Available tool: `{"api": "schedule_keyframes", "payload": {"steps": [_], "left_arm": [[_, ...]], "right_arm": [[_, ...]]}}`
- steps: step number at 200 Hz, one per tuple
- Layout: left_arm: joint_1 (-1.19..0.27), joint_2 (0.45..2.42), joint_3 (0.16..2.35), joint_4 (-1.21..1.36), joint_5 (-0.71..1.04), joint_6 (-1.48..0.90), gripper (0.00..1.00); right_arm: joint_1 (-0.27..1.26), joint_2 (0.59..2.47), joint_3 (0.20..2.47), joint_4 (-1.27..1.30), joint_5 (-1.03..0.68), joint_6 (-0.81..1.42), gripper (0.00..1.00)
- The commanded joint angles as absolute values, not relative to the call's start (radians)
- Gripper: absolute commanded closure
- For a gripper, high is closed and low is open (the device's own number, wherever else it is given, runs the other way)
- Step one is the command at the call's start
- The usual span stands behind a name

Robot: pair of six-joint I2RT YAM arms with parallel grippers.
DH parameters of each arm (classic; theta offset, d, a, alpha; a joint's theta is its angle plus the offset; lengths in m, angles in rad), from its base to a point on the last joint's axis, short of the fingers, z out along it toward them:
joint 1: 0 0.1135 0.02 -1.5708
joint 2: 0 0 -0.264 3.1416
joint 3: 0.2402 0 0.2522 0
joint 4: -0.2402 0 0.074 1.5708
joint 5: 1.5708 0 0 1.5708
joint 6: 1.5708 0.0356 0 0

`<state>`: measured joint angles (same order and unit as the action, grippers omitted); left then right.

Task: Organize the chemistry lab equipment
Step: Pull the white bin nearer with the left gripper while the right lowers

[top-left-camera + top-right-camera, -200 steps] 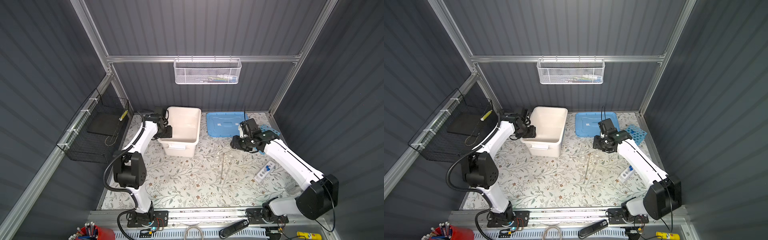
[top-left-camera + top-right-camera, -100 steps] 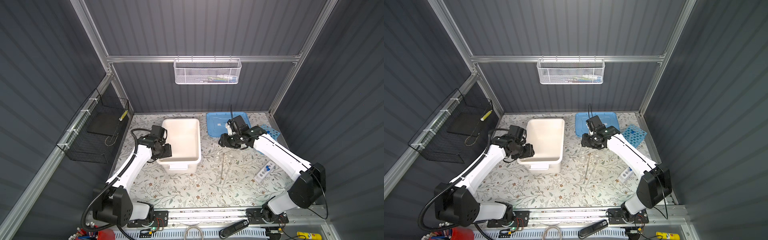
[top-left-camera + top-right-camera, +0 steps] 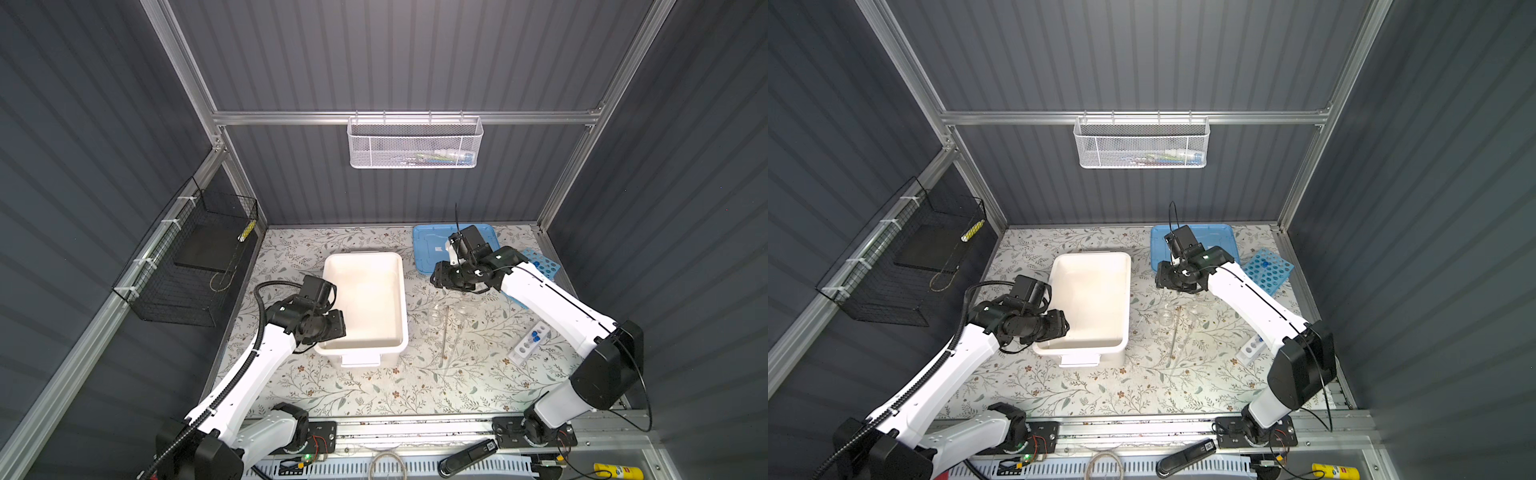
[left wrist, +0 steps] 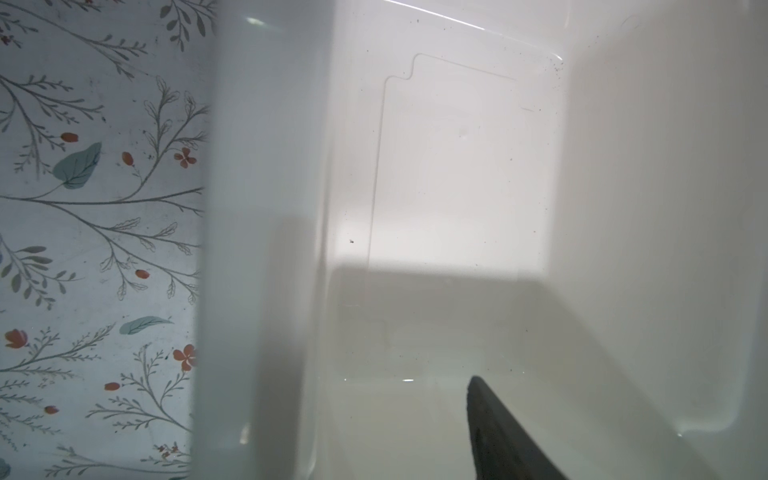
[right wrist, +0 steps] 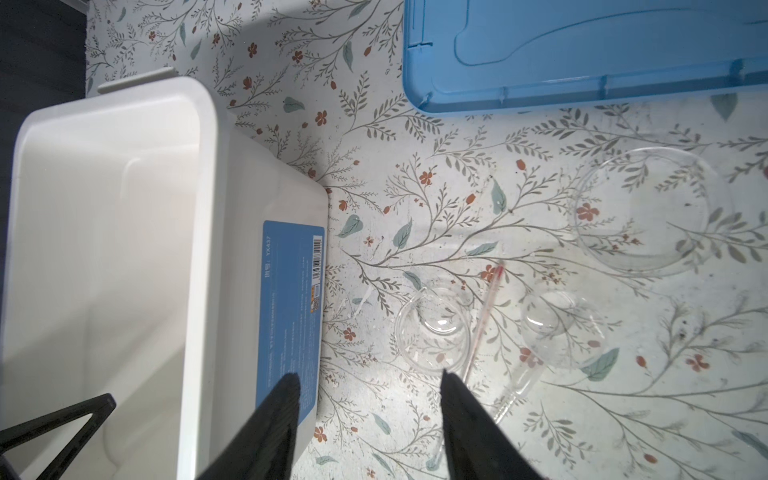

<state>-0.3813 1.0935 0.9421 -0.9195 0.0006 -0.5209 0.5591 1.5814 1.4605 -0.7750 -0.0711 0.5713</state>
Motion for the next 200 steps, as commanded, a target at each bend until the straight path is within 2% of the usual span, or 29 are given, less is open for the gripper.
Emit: {"api": "schedule_keyframes", "payload": {"steps": [1, 74, 128, 146, 171, 200], "left_arm": [[-0.388, 1.072, 0.940, -0.962, 0.027, -0.561, 0.60], [-0.389, 1.075, 0.895, -0.983, 0.067, -0.604, 0.57], [-0.392, 1.087, 0.882, -1.003, 0.034, -0.602, 0.52], [-0.393, 1.086, 0.886, -1.008, 0.022, -0.604, 0.44], [-0.392, 1.091, 0.921, -1.043, -0.011, -0.609, 0.26], [-0.392, 1.100, 0.973, -1.066, -0.037, -0.597, 0.19]], "right_arm": [[0.560, 1.592, 1.453, -0.838, -0.025, 0.542, 0.43], [0.539, 1.622, 1.391, -0.853, -0.049, 0.502, 0.44], [0.526, 1.650, 1.378, -0.849, -0.073, 0.485, 0.45], [0.526, 1.663, 1.381, -0.860, -0.071, 0.477, 0.46], [0.526, 1.680, 1.390, -0.880, -0.058, 0.465, 0.48], [0.521, 1.716, 1.407, -0.890, -0.065, 0.446, 0.50]]}}
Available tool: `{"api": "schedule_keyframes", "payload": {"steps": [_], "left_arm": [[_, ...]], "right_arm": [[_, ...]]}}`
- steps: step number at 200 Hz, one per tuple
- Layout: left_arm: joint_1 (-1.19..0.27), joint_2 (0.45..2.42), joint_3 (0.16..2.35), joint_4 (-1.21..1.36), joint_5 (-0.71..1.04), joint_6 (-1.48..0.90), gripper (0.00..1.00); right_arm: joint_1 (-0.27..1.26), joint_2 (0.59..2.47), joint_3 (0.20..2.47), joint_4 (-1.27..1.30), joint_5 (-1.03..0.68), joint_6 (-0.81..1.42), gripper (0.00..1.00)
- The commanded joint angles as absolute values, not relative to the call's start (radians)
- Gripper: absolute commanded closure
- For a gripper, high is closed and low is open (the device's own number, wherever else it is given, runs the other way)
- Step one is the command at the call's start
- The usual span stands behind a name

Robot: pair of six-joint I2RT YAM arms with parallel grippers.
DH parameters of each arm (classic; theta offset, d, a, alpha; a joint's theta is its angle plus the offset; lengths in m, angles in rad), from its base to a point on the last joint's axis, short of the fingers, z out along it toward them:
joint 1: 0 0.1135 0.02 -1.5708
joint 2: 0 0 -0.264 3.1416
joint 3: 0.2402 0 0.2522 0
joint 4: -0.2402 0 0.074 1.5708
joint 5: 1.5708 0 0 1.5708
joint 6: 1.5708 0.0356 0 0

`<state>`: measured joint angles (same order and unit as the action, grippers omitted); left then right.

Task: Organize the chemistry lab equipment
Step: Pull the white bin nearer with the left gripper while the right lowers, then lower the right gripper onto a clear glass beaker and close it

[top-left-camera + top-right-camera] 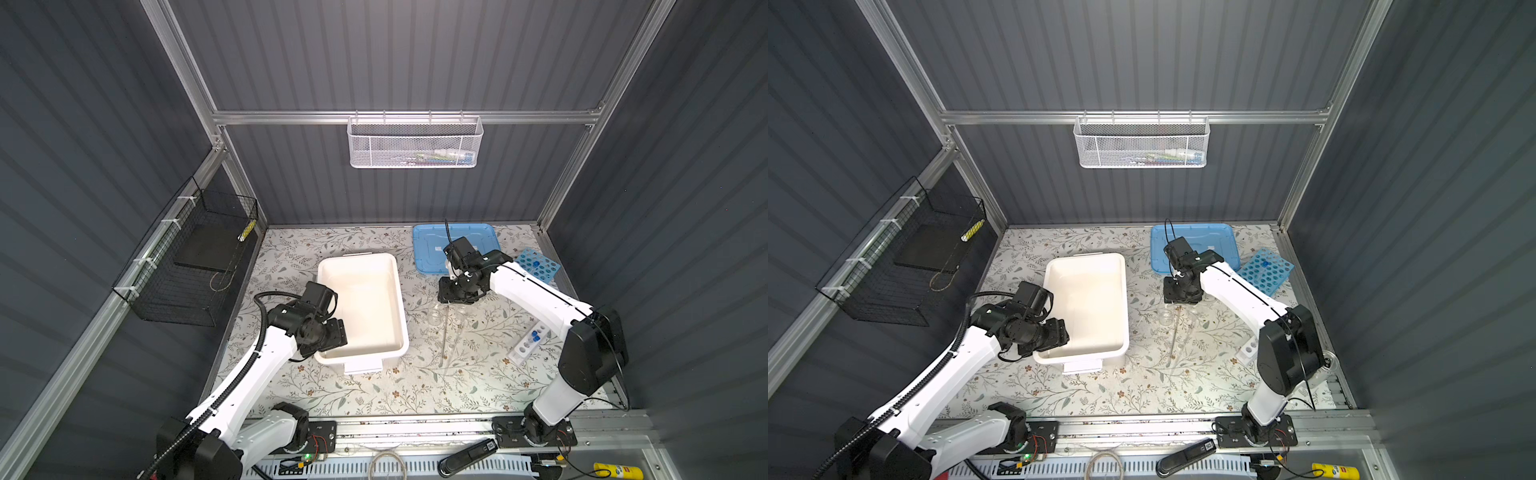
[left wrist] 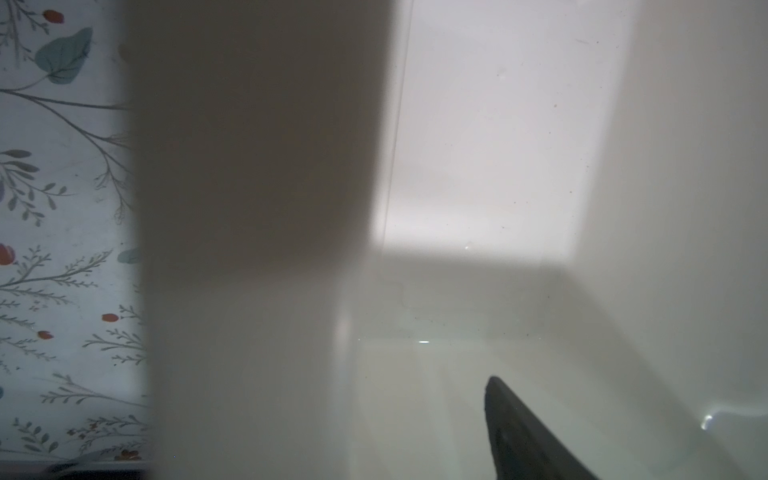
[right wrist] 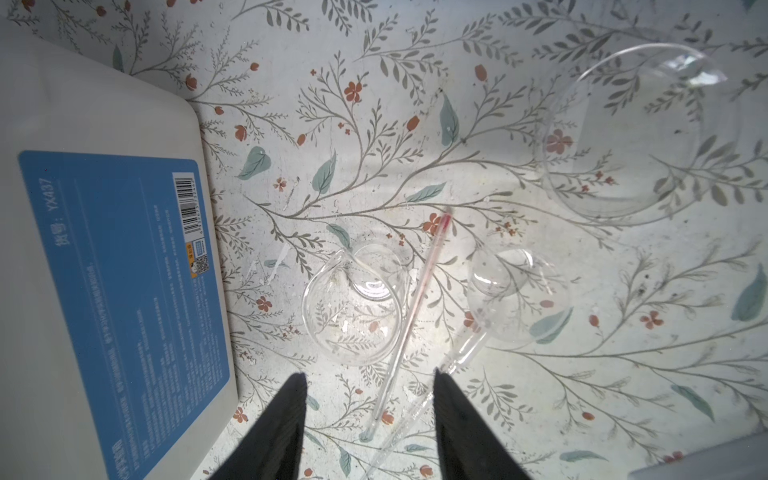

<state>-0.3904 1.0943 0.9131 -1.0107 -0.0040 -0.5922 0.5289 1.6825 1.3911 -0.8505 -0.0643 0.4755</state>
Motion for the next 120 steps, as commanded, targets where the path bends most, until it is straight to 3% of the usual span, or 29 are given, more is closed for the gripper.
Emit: {"api": "schedule_keyframes", "payload": {"steps": [1, 57, 120], "left_arm": [[-0.392, 1.101, 0.974, -1.066, -0.036, -0.598, 0.19], [-0.393, 1.100, 1.051, -1.062, -0.031, -0.569, 0.10], [-0.392, 1.103, 1.139, -1.049, -0.064, -0.542, 0.08]], "right_arm": [[0.521, 1.719, 1.407, -0.892, -0.064, 0.445, 0.50], [0.508, 1.787, 1.450, -0.904, -0.055, 0.418, 0.58], [0.504, 1.867, 1.500, -0.910, -0.056, 0.400, 0.63]]}}
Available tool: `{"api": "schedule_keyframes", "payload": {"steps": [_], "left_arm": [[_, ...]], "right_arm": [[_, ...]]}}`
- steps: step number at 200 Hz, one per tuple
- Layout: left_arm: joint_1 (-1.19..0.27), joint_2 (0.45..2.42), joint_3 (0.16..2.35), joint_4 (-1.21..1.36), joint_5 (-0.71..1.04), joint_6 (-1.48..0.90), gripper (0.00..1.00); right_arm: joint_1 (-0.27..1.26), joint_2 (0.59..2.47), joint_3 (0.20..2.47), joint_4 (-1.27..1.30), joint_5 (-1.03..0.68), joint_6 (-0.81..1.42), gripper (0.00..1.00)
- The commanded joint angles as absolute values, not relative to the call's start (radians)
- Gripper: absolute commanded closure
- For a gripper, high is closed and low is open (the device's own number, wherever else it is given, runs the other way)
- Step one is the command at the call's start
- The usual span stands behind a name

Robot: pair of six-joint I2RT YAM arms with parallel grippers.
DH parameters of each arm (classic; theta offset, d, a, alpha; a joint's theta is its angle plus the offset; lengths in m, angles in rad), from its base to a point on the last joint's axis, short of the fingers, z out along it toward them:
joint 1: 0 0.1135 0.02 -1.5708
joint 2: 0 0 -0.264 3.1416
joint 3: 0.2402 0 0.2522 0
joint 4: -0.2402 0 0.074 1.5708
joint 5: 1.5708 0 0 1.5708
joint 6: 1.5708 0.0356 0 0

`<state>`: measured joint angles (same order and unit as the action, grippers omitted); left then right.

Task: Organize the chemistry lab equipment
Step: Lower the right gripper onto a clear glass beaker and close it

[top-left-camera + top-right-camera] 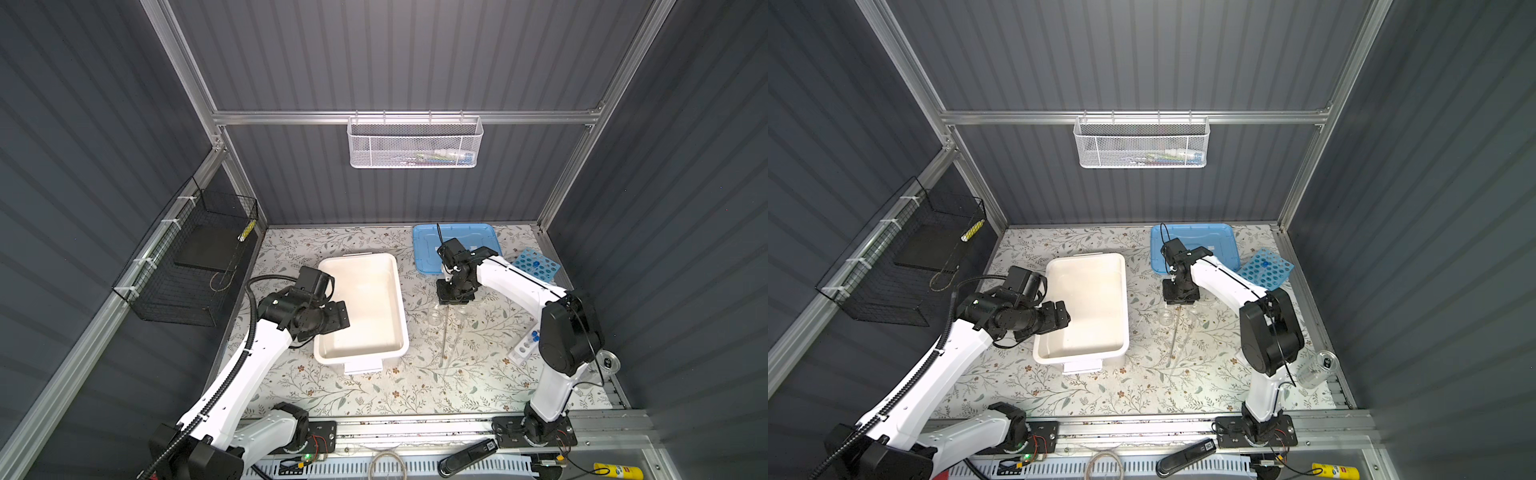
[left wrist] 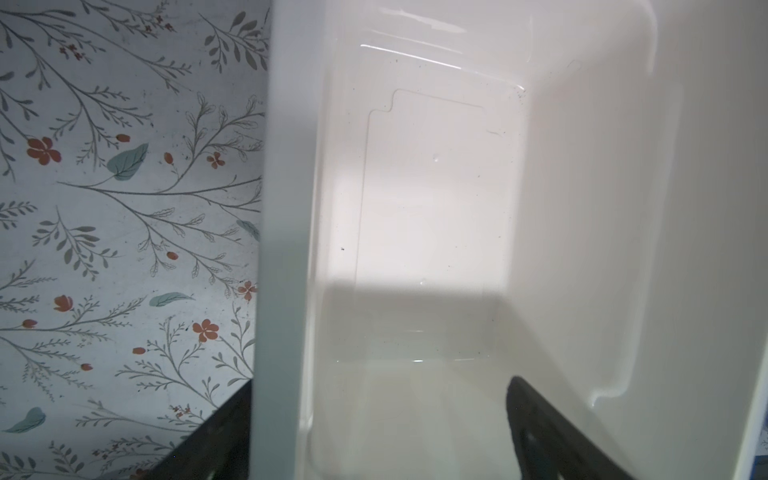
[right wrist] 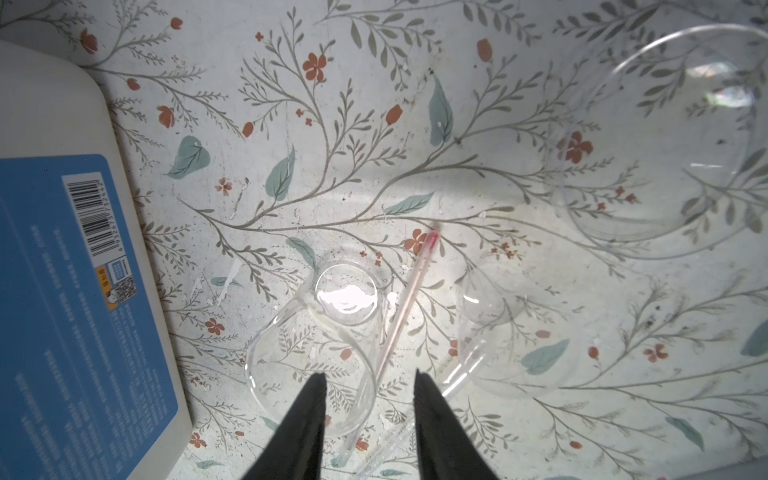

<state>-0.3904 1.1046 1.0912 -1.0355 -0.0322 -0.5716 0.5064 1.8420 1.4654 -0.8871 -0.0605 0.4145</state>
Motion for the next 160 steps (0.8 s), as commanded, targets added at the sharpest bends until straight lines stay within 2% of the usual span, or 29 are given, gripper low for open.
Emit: {"api": "schedule_keyframes", "payload": {"steps": [1, 108, 160], "left_arm": [[-0.393, 1.104, 1.141, -1.049, -0.066, -0.541, 0.08], [-0.391, 1.173, 1.243, -0.976, -0.073, -0.475, 0.08], [-0.391, 1.199, 1.243, -0.953, -0.067, -0.459, 0.08]], "right_arm": [[0.503, 1.867, 1.501, -0.910, -0.058, 0.400, 0.63], [0.504, 1.920, 1.489, -0.899, -0.040, 0.419, 0.70], [0.519, 1.889, 1.473, -0.896, -0.043, 0.437, 0.70]]}}
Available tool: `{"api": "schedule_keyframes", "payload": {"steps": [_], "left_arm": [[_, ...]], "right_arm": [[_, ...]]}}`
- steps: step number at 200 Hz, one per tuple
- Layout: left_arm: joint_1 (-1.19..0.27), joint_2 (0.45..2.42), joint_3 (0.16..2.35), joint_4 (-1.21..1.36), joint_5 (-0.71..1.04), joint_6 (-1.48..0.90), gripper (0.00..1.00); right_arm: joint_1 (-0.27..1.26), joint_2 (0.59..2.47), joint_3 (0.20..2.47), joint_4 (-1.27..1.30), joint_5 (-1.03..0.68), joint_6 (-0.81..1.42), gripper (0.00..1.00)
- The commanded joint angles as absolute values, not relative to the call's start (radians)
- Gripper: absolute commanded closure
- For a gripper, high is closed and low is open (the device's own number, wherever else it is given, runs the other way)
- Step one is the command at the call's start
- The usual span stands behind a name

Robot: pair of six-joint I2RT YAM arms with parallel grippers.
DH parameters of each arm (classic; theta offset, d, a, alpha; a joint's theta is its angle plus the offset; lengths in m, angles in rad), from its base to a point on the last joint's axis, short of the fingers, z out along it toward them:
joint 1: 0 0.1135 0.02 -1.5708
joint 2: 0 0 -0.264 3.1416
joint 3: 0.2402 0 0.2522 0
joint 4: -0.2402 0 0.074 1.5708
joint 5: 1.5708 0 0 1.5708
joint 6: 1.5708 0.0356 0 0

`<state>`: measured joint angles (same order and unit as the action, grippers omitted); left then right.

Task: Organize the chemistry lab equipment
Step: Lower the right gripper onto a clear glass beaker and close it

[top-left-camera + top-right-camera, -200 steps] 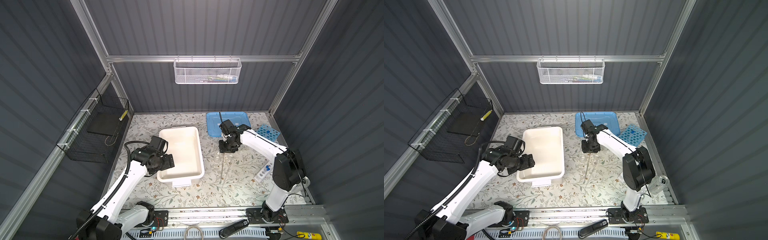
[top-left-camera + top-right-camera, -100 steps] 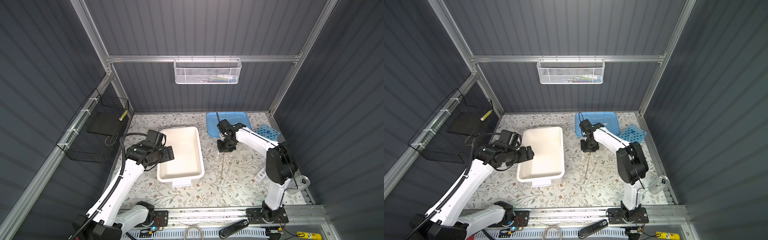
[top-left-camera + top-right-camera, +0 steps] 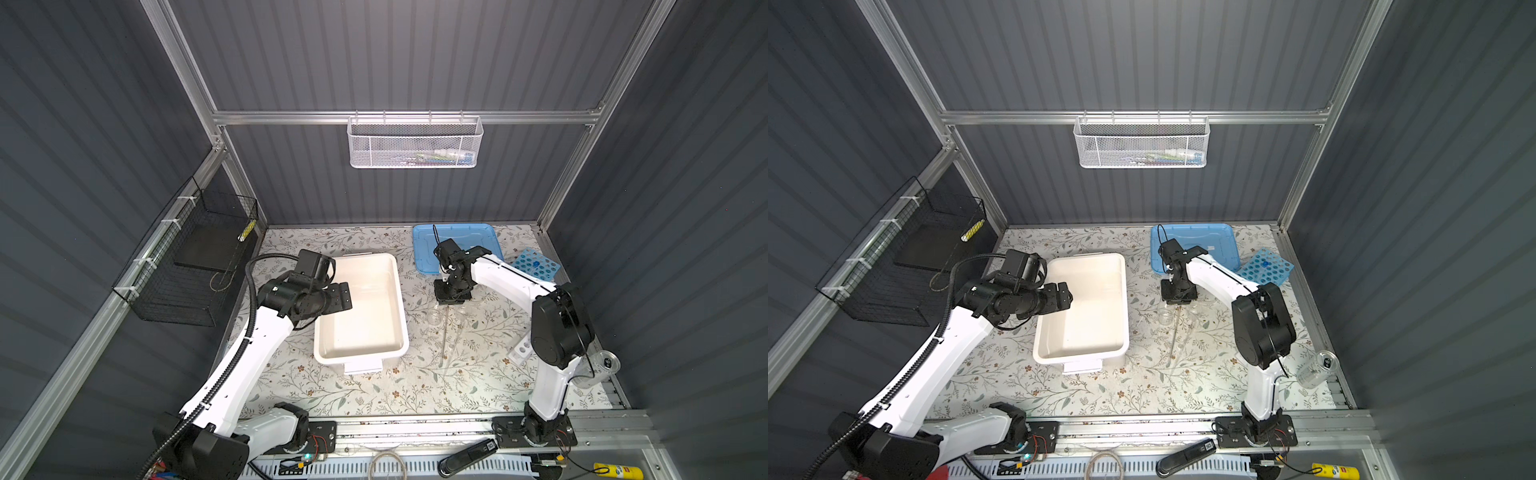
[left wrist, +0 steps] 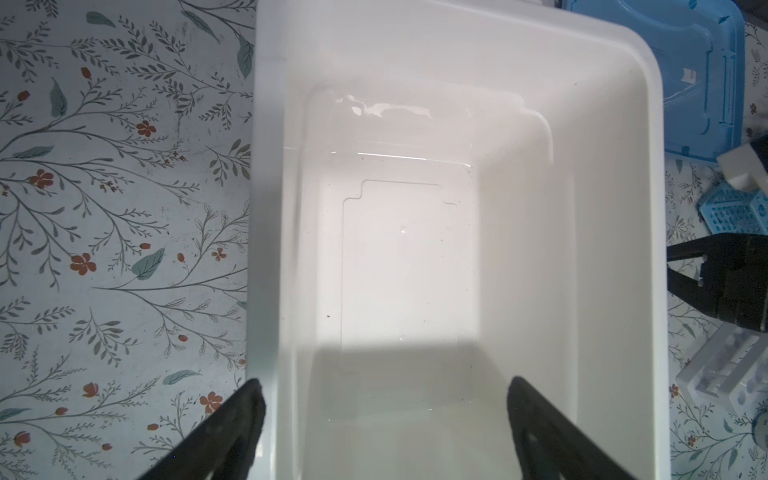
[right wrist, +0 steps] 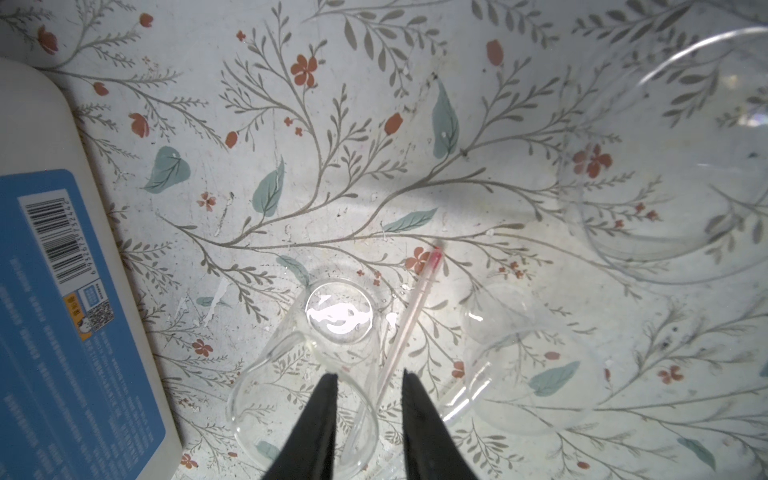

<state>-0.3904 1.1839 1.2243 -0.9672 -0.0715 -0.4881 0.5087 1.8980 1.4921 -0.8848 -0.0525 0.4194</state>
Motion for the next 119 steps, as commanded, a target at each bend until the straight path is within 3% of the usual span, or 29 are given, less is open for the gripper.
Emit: {"api": "schedule_keyframes", "payload": {"steps": [1, 119], "left_arm": [[-0.391, 1.199, 1.243, -0.953, -0.068, -0.459, 0.08], [-0.389, 1.241, 1.256, -0.956, -0.160, -0.447, 0.08]], "right_arm": [[0.520, 1.888, 1.472, -0.896, -0.043, 0.437, 0.70], [0.542, 1.883, 1.452, -0.897, -0.002, 0.456, 0.71]]}}
